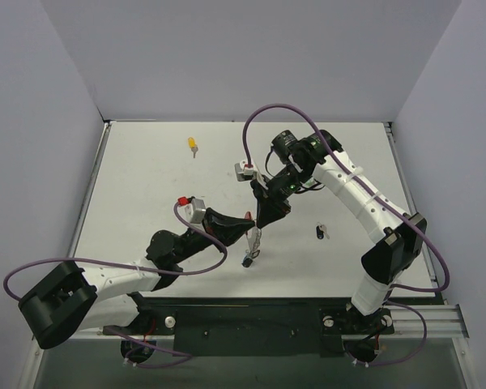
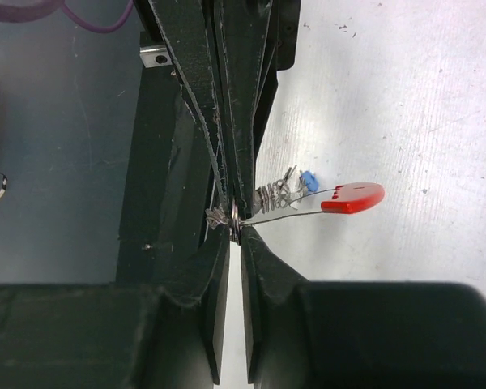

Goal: Put the keys on the keyring

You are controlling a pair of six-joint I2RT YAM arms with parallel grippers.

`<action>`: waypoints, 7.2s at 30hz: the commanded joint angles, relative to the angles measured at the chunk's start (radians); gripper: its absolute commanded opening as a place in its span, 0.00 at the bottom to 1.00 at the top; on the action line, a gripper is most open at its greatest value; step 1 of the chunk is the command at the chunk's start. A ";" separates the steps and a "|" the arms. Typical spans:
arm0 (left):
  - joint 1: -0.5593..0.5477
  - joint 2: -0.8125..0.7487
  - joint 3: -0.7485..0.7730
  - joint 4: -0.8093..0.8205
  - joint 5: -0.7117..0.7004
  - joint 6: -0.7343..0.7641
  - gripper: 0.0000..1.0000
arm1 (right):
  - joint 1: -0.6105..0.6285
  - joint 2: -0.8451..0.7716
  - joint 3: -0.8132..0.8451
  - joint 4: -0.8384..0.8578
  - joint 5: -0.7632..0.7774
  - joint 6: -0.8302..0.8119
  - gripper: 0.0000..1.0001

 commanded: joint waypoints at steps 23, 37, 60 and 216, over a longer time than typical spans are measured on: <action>0.001 -0.230 0.059 -0.431 0.055 0.200 0.52 | 0.099 0.029 0.105 -0.124 0.351 -0.007 0.00; -0.082 -0.186 0.122 -0.519 -0.106 0.532 0.47 | 0.175 0.110 0.203 -0.253 0.555 -0.041 0.00; -0.082 -0.043 0.140 -0.338 -0.134 0.547 0.29 | 0.178 0.124 0.215 -0.277 0.506 -0.067 0.00; 0.126 -0.037 0.295 0.104 0.645 -0.001 0.00 | 0.088 -0.184 0.042 -0.368 -0.080 -0.499 0.00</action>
